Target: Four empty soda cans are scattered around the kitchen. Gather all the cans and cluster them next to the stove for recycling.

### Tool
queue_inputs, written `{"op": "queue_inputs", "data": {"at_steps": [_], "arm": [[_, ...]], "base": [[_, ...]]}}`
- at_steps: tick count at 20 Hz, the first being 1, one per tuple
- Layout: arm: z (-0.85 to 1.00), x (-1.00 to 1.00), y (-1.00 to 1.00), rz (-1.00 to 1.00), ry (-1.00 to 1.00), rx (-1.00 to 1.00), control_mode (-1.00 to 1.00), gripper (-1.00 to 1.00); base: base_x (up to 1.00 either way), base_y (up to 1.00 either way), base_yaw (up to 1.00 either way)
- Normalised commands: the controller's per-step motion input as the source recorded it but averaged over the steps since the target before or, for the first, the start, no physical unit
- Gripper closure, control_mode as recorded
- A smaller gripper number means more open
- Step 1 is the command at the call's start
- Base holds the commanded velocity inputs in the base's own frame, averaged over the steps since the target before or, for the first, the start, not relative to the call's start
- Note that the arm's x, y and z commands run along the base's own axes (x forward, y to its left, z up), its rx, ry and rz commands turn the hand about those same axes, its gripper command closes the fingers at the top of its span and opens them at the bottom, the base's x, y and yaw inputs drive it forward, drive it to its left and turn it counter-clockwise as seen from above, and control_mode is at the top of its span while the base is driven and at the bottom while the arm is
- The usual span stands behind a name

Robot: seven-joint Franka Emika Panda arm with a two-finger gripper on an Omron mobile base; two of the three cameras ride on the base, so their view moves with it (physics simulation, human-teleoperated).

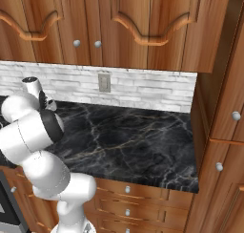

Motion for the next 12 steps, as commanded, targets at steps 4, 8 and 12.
{"op": "queue_inputs", "data": {"at_steps": [4, 8, 12], "arm": [[0.13, -0.45, -0.26, -0.18, -0.07, 0.03, -1.0, -1.0], [0.15, -0.43, -0.3, -0.18, -0.04, 0.05, -1.0, -1.0], [0.14, -0.43, -0.31, -0.17, -0.01, 0.05, -1.0, -1.0]], "base": [[0.0, 0.0, 0.0], [0.0, 0.0, 0.0], [0.0, 0.0, 0.0]]}}
